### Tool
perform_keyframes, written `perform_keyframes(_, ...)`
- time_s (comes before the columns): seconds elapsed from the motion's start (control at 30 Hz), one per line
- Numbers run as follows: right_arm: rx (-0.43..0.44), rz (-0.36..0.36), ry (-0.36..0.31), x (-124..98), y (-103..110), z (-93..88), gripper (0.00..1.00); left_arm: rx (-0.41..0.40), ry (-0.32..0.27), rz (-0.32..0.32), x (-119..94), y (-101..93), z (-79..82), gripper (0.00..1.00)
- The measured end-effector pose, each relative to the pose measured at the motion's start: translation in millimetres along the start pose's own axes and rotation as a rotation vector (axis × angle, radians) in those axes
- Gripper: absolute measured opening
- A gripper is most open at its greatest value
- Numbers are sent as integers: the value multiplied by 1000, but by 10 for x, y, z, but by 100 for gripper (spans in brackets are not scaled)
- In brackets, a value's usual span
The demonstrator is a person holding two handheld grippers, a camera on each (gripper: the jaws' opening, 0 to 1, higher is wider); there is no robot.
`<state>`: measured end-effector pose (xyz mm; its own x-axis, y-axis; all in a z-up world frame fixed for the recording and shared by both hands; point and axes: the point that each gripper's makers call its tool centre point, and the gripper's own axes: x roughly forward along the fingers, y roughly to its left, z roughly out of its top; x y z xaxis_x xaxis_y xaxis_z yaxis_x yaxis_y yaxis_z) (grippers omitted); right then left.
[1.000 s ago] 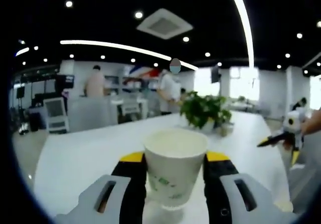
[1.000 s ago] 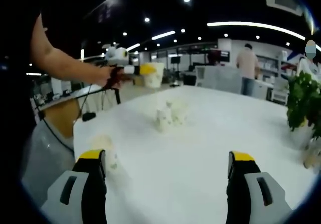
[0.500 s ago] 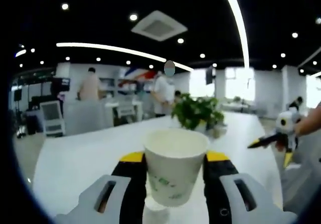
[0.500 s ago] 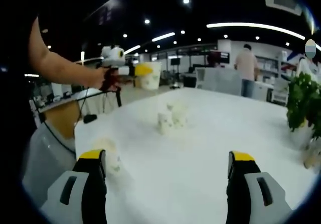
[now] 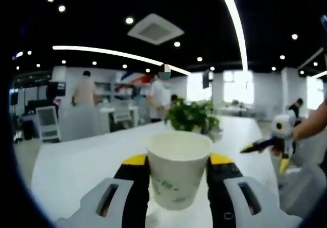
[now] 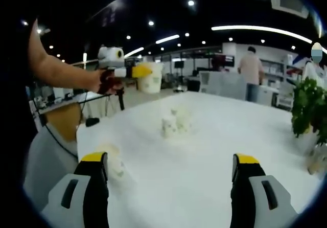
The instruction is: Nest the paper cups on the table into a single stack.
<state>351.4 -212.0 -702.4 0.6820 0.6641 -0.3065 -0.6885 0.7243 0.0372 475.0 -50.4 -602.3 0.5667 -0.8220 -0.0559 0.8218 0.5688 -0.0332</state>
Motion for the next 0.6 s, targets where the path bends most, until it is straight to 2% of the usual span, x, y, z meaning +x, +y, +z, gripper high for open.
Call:
perform_keyframes(0.2, 1, -1, -2, -8, 16, 6, 100, 4, -24, -11, -53, -164, 91, 42)
perform_keyframes(0.4, -2, 0, -4, -11, 25, 24, 100, 10, -35, -17, -113, -301, 107, 42)
perform_keyframes(0.6, 11, 9, -22, -8, 66, 76, 100, 24, -42, -32, -182, -517, 137, 42)
